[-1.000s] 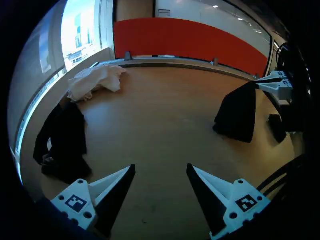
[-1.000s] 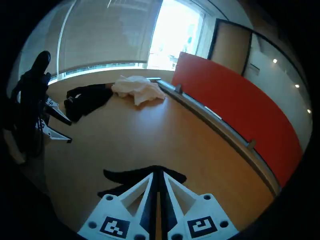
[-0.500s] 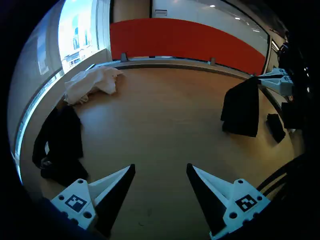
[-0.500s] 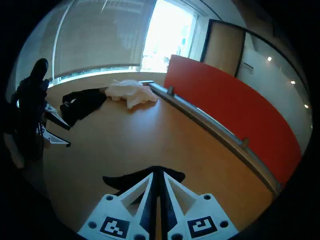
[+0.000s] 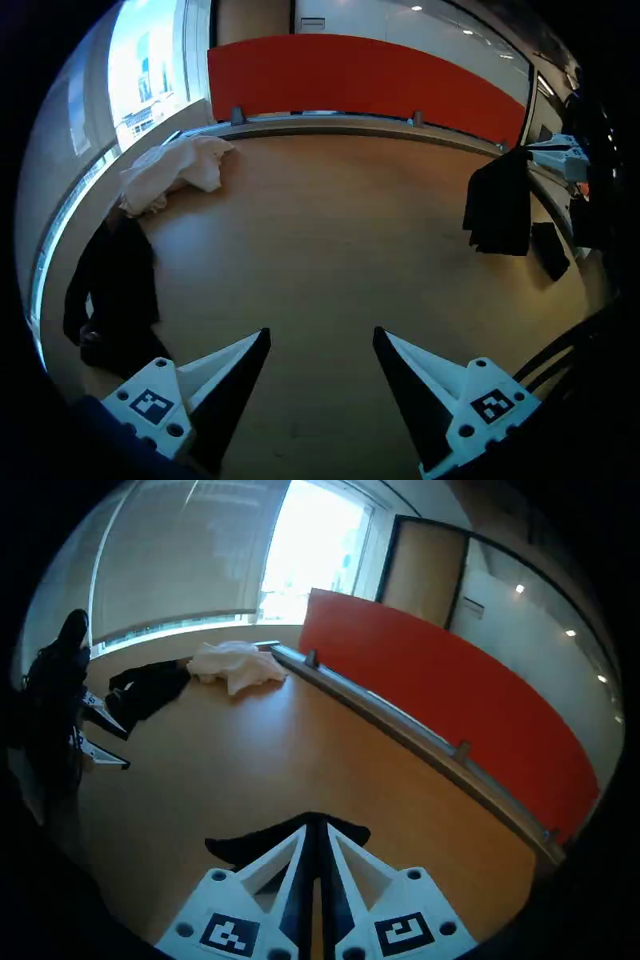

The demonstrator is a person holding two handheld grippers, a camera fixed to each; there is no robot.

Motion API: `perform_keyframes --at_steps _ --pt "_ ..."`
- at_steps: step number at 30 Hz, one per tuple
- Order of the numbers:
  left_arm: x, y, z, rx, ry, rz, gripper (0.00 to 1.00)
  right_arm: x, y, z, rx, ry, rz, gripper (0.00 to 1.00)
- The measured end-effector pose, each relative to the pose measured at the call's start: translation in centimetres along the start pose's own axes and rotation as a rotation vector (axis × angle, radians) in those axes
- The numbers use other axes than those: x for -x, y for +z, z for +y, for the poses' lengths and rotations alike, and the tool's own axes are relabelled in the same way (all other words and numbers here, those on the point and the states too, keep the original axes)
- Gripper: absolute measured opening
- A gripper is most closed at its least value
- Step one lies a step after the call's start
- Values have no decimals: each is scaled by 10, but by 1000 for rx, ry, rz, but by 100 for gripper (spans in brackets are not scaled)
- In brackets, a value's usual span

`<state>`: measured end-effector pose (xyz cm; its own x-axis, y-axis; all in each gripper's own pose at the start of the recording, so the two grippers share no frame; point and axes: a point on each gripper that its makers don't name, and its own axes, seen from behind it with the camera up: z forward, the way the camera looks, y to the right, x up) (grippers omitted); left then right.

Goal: Fold towel

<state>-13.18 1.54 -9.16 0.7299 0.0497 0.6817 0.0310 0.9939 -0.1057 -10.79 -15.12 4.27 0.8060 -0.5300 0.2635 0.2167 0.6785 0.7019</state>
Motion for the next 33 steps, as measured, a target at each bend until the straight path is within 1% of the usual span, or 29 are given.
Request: perform_keyframes --at_steps 8,15,24,33 --pt "-4 6 9 11 18 -7 95 17 -20 36 57 24 -10 3" --pt "-8 11 18 16 37 -12 95 33 -36 67 93 36 -27 3" --pt "-11 16 28 17 38 -19 95 54 -57 108 138 64 -44 3" --pt "-15 20 36 14 42 -27 95 80 -81 149 186 75 -77 3"
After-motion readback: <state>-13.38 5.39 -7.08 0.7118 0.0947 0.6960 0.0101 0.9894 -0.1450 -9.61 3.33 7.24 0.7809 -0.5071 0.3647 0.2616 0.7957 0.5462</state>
